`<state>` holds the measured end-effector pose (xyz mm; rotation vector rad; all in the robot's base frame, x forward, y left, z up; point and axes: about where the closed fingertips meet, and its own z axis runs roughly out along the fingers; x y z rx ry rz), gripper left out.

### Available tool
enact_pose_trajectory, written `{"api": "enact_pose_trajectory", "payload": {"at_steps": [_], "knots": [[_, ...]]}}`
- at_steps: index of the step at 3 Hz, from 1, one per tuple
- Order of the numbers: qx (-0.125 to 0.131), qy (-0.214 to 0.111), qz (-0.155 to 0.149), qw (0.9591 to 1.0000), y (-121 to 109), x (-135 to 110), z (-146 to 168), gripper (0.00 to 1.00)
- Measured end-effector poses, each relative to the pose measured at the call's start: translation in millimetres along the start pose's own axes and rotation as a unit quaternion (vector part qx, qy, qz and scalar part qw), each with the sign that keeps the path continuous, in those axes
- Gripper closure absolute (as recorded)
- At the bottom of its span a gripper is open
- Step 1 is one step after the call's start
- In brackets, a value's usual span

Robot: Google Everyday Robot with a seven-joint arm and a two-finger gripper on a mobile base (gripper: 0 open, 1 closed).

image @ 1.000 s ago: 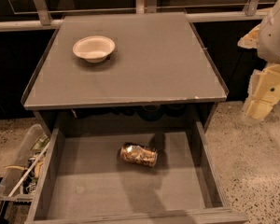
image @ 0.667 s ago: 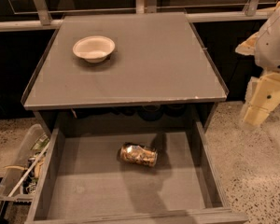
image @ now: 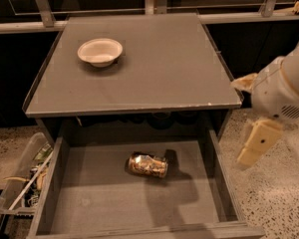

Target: Pick orange can from top drawer and place on counter

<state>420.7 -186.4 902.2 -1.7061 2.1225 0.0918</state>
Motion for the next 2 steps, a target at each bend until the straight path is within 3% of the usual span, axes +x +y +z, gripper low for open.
{"api": "enact_pose_trajectory", "payload": {"at_steps": [1, 2], "knots": [[-0.015, -0.050, 0.011, 0.9986, 17.5, 2.8, 44.2, 0.00], [-0.015, -0.050, 0.011, 0.9986, 17.5, 2.8, 44.2, 0.00]]}}
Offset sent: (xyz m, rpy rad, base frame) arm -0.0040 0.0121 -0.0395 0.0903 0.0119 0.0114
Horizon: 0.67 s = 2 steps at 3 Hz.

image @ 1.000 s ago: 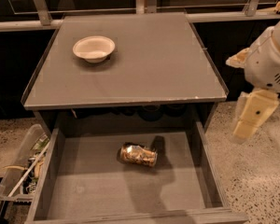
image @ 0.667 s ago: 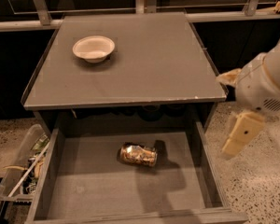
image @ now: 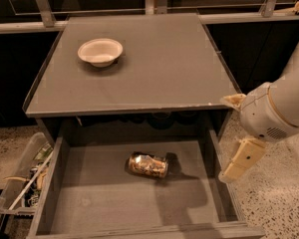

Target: Pick orange can from top drawer and place on counter

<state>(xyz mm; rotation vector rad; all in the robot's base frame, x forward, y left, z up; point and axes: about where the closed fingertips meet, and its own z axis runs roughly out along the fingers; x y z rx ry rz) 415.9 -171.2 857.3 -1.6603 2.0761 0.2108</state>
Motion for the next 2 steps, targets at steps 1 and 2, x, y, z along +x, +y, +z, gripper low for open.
{"api": "enact_pose_trajectory", "payload": {"at_steps": [1, 2], "knots": [[-0.004, -0.028, -0.006, 0.9996, 1.0, -5.6, 12.1, 0.00], [-0.003, -0.078, -0.007, 0.9969, -2.6, -12.3, 36.4, 0.00]]}}
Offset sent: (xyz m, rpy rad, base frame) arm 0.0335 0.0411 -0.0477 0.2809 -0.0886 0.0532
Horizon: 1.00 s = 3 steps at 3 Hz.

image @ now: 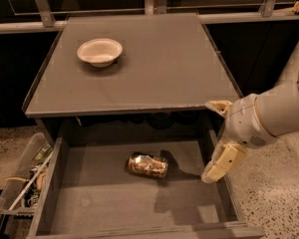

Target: Pick orange can from top drawer and place on counter

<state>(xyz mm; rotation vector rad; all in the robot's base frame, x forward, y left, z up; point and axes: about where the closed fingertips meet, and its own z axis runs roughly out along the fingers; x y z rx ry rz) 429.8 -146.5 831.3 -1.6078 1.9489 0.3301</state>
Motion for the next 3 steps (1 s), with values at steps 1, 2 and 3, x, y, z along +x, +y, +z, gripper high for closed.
{"api": "enact_pose_trajectory", "payload": {"at_steps": [1, 2, 3], "knots": [[0.002, -0.050, -0.007, 0.9987, -3.6, -2.9, 28.9, 0.00], [0.001, -0.050, -0.006, 0.9987, -2.8, -2.8, 30.5, 0.00], [0.000, -0.055, -0.001, 0.9985, -6.5, 1.2, 50.5, 0.00]]}}
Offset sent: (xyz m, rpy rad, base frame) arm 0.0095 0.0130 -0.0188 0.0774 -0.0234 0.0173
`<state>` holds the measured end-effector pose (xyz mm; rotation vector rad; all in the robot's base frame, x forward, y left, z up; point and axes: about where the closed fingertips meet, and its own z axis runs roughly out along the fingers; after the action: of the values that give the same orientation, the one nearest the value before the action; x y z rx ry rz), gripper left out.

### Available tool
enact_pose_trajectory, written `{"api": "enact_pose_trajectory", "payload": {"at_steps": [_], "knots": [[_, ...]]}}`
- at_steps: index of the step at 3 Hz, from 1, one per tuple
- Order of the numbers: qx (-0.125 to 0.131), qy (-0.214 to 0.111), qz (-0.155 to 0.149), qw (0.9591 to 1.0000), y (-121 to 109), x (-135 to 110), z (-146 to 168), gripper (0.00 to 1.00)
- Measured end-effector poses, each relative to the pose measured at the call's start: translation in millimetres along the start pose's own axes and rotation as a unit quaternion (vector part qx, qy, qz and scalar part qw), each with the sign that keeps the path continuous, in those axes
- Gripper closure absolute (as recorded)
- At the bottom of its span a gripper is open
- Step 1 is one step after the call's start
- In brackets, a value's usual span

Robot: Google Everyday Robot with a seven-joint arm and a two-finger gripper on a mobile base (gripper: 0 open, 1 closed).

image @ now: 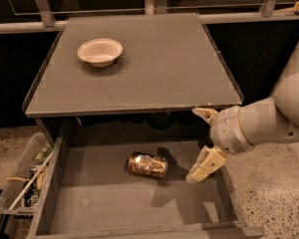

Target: Pick orange can from top drawer and place on counter

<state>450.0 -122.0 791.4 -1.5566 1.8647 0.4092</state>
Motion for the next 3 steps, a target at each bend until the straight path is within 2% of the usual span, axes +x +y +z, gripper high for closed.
{"api": "enact_pose_trajectory", "payload": {"at_steps": [3], "knots": [[0.011, -0.012, 0.012, 0.9998, -22.2, 27.8, 63.3, 0.00]]}}
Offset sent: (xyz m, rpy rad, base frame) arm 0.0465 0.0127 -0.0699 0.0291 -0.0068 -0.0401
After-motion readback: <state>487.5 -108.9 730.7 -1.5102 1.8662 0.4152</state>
